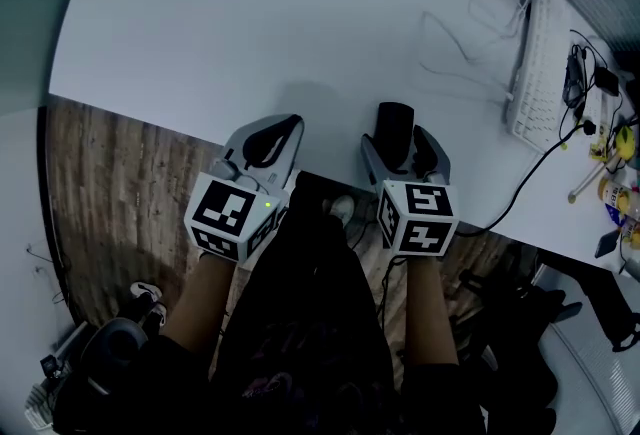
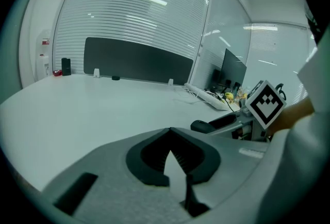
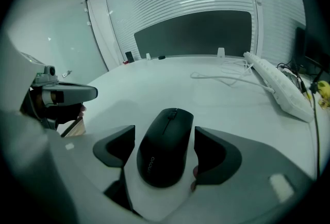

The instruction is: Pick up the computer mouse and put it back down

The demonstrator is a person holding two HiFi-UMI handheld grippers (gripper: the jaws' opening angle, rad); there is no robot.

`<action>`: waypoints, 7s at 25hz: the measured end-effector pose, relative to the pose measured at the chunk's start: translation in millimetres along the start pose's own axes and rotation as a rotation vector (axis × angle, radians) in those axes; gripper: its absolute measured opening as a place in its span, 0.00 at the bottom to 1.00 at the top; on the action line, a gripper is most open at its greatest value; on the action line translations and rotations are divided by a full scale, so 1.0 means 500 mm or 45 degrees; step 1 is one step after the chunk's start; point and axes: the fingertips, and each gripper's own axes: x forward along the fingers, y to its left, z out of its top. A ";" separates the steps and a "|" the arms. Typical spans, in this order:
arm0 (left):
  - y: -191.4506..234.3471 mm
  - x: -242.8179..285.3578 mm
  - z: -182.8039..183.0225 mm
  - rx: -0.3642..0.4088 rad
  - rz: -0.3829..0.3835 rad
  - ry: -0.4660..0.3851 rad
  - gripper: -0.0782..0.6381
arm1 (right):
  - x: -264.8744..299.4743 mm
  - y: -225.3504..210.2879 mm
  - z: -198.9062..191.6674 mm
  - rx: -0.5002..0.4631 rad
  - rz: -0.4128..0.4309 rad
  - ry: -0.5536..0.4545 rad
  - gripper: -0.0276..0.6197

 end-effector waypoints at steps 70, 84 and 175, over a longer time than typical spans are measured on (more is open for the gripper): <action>-0.073 -0.052 0.132 0.102 -0.018 -0.131 0.11 | -0.209 -0.036 0.206 -0.017 -0.104 -0.511 0.52; -0.165 -0.121 0.256 0.215 -0.031 -0.316 0.11 | -0.371 -0.012 0.291 -0.073 -0.102 -0.719 0.52; -0.265 -0.301 0.395 0.347 0.028 -0.624 0.11 | -0.620 0.031 0.345 -0.180 -0.133 -0.993 0.51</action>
